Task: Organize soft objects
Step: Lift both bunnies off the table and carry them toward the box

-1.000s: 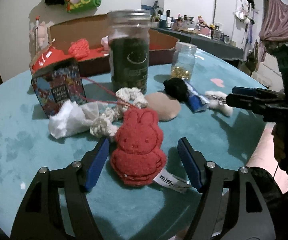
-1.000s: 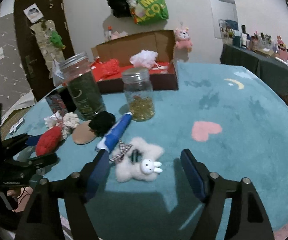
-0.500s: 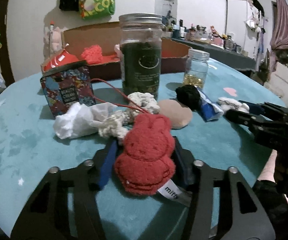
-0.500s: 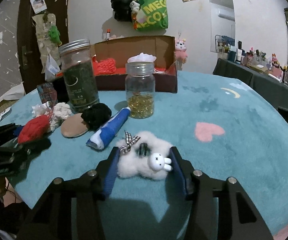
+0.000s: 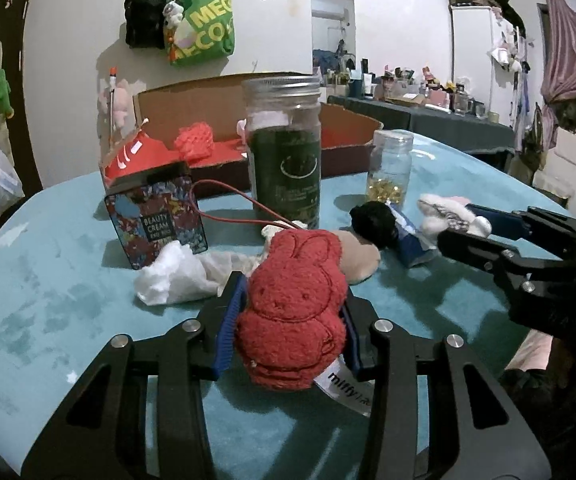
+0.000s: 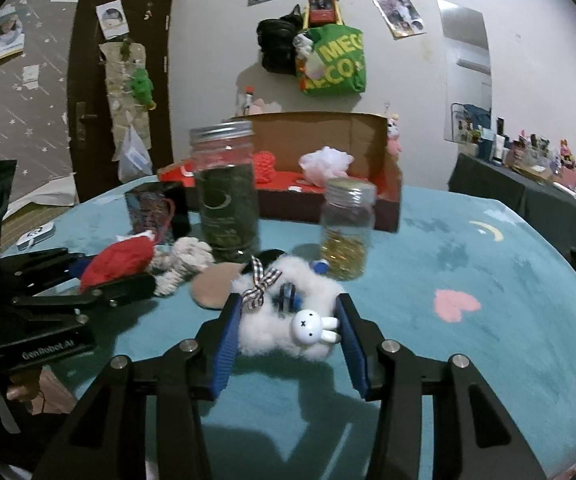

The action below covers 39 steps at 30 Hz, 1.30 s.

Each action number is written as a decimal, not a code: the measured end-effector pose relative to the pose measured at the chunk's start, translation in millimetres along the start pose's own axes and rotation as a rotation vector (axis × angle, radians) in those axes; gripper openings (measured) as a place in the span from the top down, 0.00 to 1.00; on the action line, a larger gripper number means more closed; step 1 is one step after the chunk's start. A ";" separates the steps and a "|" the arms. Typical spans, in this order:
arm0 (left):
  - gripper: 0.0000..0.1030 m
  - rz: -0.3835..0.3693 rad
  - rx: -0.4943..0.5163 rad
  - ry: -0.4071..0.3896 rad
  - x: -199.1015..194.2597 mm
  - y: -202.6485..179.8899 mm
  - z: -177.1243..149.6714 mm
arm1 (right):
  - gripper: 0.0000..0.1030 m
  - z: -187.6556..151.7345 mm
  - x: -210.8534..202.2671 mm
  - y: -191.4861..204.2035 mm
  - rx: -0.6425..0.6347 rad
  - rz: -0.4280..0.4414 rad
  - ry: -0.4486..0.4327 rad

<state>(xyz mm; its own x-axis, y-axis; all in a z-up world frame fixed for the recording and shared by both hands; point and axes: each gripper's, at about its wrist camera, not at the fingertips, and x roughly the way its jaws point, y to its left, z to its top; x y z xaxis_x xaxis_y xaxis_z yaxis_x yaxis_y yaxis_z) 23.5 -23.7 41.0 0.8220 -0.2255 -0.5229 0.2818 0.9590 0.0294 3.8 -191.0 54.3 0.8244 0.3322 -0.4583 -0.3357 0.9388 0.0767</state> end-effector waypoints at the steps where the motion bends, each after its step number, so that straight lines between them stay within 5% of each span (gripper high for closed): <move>1: 0.61 -0.001 0.000 -0.003 -0.9 0.2 0.4 | 0.52 0.6 0.5 1.6 -0.002 0.003 0.000; 18: 0.61 0.116 -0.041 0.015 -14.7 42.0 10.5 | 0.52 8.4 3.6 -20.2 0.033 -0.079 0.041; 27: 0.61 0.204 -0.112 0.119 -7.8 94.9 12.9 | 0.52 15.5 12.3 -57.8 0.091 -0.147 0.114; 39: 0.61 0.193 -0.093 0.232 31.8 144.0 29.8 | 0.52 41.7 45.2 -93.2 0.071 -0.145 0.226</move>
<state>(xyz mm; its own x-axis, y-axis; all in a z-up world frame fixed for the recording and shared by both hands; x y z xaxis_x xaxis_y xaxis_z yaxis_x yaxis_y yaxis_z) 105.0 102.1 53.9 0.7184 -0.0030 -0.6956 0.0764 0.9943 0.0747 91.3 -259.7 63.4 0.7363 0.1725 -0.6543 -0.1820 0.9818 0.0539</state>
